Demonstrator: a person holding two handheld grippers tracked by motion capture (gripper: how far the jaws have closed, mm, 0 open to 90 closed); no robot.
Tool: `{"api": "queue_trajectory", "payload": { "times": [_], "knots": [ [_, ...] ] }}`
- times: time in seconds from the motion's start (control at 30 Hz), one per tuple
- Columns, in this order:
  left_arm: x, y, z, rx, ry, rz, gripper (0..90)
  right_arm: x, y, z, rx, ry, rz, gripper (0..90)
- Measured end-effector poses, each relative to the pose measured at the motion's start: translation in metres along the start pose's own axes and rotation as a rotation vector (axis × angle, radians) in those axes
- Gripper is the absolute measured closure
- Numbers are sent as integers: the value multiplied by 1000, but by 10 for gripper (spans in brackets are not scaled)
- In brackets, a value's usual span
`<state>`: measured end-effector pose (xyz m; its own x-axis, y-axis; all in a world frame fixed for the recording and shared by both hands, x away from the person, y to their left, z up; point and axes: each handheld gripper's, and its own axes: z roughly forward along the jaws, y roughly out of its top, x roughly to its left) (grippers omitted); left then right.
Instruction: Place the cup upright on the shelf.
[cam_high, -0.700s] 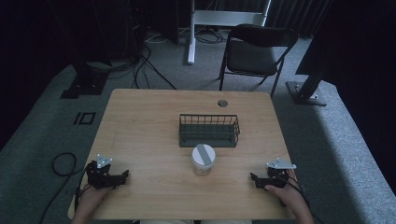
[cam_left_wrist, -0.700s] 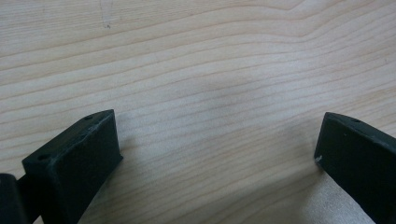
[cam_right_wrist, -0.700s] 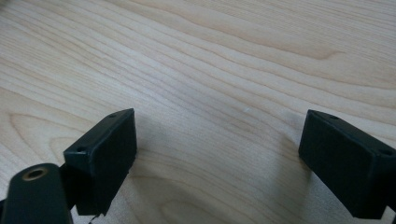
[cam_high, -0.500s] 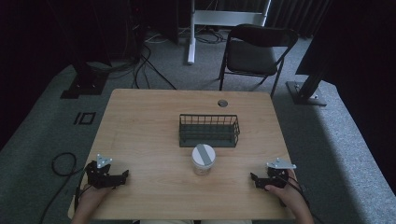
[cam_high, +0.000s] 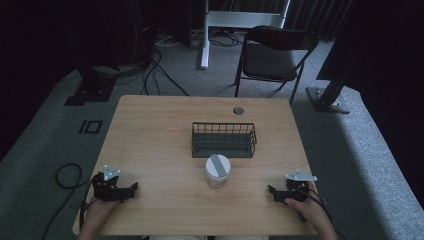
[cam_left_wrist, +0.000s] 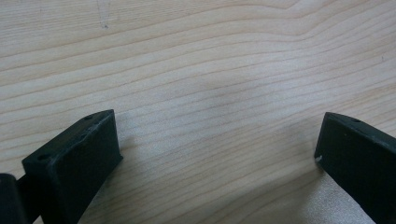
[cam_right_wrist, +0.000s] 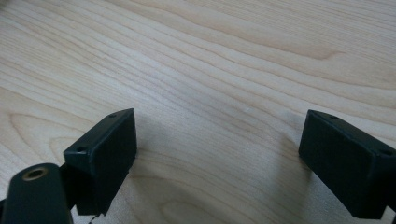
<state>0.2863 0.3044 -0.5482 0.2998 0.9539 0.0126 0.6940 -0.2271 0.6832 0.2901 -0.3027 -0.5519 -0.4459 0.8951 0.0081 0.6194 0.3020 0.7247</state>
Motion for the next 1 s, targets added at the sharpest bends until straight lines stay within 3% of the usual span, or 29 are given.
{"api": "queue_trajectory", "payload": {
  "times": [0.5, 1.0],
  "knots": [
    [0, 0, 0, 0, 0, -1, 2, 3, 1, 0, -2, 20, -32, 124],
    [0, 0, 0, 0, 0, -1, 2, 19, 11, 3, -56, 92, -50, 124]
  ]
}}
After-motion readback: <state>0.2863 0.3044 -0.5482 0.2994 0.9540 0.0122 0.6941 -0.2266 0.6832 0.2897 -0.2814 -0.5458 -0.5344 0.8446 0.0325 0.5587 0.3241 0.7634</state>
